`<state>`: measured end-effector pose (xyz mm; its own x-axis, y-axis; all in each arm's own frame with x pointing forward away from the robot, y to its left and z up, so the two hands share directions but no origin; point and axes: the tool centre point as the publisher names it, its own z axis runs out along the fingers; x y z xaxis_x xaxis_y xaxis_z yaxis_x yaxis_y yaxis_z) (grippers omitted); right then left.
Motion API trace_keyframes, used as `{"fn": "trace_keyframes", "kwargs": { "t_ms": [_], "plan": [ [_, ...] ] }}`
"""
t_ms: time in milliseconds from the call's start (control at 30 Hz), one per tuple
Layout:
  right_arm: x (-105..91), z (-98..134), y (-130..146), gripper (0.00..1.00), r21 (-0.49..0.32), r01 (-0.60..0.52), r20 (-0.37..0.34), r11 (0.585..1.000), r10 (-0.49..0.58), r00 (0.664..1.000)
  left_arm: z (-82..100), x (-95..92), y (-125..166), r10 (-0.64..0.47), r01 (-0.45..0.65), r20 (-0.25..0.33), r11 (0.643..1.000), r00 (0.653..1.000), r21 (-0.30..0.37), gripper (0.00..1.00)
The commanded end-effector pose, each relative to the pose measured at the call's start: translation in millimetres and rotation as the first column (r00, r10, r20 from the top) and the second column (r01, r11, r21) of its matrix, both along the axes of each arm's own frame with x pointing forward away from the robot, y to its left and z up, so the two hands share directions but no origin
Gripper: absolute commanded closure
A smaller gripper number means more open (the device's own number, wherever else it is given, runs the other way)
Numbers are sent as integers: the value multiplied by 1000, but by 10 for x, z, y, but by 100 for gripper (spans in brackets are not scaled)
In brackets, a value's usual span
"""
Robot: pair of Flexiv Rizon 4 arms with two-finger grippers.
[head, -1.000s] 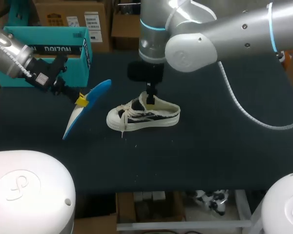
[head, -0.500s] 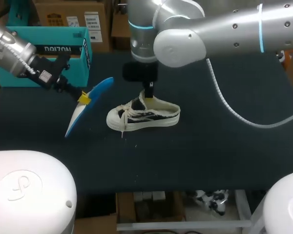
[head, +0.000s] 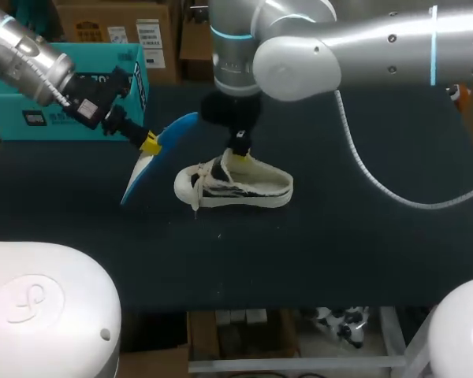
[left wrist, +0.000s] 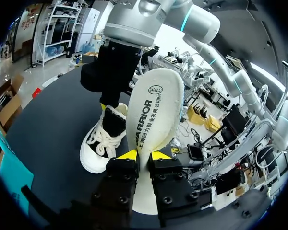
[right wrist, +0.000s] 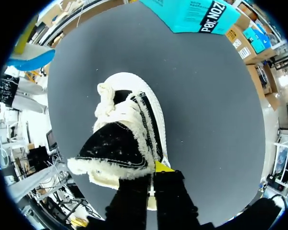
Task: Open the shoe tongue, take the insole out of the shoe, put the insole back into the shoe, and pack the shoe into the shoebox
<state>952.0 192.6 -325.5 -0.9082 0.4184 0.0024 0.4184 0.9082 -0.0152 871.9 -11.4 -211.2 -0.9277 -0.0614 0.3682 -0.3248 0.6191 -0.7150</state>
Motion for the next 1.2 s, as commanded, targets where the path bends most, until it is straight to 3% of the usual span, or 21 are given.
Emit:
{"fn": "trace_keyframes", "kwargs": {
  "t_ms": [33, 200, 500, 900, 1067, 1200],
  "plan": [
    [-156, 120, -185, 100, 82, 145, 19, 986, -147, 989, 53, 234, -165, -100, 100, -27, 995, 995, -19, 100],
    [-272, 179, -215, 100, 168, 321, 23, 932, -329, 944, 151, 424, -366, -206, 206, -5, 977, 979, -48, 100],
    [-454, 125, -146, 100, 342, 554, -10, 759, -587, 810, 274, 685, -696, -369, 369, 25, 926, 929, -80, 100],
    [-485, -36, -135, 100, 417, 689, -79, 593, -732, 677, 288, 920, -837, -453, 453, 20, 887, 891, -90, 100],
    [-468, -156, -187, 100, 426, 712, -105, 559, -750, 652, 237, 960, -859, -468, 467, 14, 879, 884, -97, 100],
    [-469, -177, -240, 100, 420, 717, -114, 556, -751, 650, 211, 969, -881, -474, 473, 10, 876, 881, -94, 100]
  ]
}}
